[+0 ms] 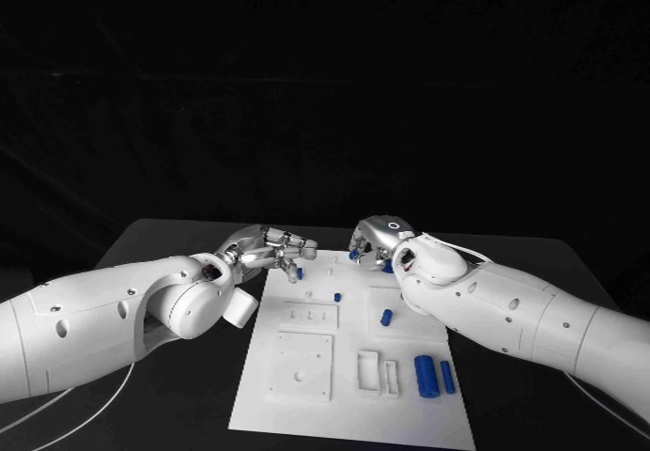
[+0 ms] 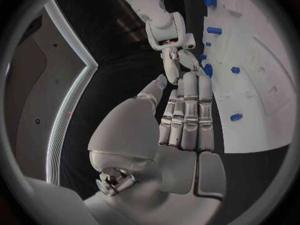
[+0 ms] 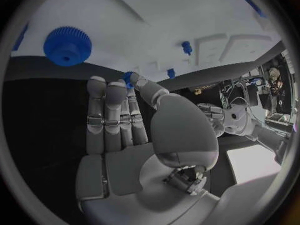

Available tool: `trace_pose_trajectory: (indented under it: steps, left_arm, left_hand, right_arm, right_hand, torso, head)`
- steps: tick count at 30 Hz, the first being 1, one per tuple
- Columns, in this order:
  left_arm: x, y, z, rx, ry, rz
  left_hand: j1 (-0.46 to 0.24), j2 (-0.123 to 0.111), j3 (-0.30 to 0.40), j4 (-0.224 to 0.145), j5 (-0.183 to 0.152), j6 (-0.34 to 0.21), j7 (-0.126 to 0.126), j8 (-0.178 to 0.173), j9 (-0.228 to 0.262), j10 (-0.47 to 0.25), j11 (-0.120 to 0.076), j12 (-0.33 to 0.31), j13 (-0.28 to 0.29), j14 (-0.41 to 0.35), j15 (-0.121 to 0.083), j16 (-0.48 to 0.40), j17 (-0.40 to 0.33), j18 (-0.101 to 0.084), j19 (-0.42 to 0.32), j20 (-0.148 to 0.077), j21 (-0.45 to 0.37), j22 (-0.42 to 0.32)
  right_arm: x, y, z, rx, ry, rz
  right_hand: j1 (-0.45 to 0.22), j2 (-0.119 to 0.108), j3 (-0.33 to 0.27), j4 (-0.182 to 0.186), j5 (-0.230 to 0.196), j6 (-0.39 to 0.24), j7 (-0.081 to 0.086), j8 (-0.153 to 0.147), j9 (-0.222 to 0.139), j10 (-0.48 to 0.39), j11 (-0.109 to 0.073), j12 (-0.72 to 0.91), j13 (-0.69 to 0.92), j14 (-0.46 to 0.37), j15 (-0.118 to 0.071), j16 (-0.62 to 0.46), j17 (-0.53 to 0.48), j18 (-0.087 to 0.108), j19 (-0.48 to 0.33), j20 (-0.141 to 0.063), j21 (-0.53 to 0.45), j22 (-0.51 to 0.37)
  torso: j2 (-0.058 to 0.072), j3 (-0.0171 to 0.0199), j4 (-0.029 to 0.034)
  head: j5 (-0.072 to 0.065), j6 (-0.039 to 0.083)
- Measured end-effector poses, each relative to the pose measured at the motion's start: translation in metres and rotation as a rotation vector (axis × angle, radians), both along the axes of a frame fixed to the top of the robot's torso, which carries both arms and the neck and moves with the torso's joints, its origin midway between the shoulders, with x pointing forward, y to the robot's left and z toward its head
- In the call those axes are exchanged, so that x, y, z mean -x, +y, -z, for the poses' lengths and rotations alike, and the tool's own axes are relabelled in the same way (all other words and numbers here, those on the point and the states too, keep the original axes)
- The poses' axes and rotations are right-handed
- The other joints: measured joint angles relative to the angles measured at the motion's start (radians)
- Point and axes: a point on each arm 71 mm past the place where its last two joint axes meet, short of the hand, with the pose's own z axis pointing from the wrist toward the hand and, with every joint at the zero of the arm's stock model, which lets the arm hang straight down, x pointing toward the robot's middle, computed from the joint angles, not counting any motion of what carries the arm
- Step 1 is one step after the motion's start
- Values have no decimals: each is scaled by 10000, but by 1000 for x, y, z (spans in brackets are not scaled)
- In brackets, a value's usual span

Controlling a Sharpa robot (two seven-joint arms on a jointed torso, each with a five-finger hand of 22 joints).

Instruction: Assemble the parts on the task board

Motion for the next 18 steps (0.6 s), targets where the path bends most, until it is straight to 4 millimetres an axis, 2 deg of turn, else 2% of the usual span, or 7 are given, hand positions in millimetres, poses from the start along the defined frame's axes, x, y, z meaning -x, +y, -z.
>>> trace_pose_trajectory:
  steps: [7, 11, 18]
  left_arm:
    - [0, -1, 0, 1, -1, 17]
    - [0, -2, 0, 1, -3, 24]
    - [-1, -3, 0, 2, -9, 43]
  left_hand:
    - [0, 0, 0, 0, 0, 0, 0, 0, 0, -37, 37, 0, 0, 0, 0, 0, -1, -18, 0, 0, 0, -34]
    - [0, 0, 0, 0, 0, 0, 0, 0, 0, -37, 37, 0, 0, 0, 0, 0, -1, 60, 0, 0, 0, -34]
    - [0, 0, 0, 0, 0, 0, 0, 0, 0, -38, 37, 0, 0, 0, 0, 0, 18, 82, -1, 1, 0, -57]
  right_arm:
    - [-2, 10, -2, -165, -218, 12]
    - [-2, 16, -3, -222, -265, -29]
    - [-4, 25, -3, -275, -291, -85]
  right_hand:
    - [-1, -1, 28, 29, -14, -1, -1, 35, 0, 17, 21, 1, -8, 0, 1, 0, 9, -7, 0, 1, 0, -1]
    - [-1, -2, 43, 44, -31, -1, -2, 35, 0, 17, 22, 1, -8, 1, 1, 0, 18, -10, -1, 1, 0, -1]
    - [-3, -5, 43, 44, -39, -2, -2, 34, 0, 15, 24, 1, -6, 1, 1, 0, 27, -13, -1, 2, 0, -2]
  torso:
    - [17, 6, 0]
    - [22, 12, -16]
    - [16, 11, -29]
  head:
    - [53, 43]
    - [55, 45]
    - [-11, 27]
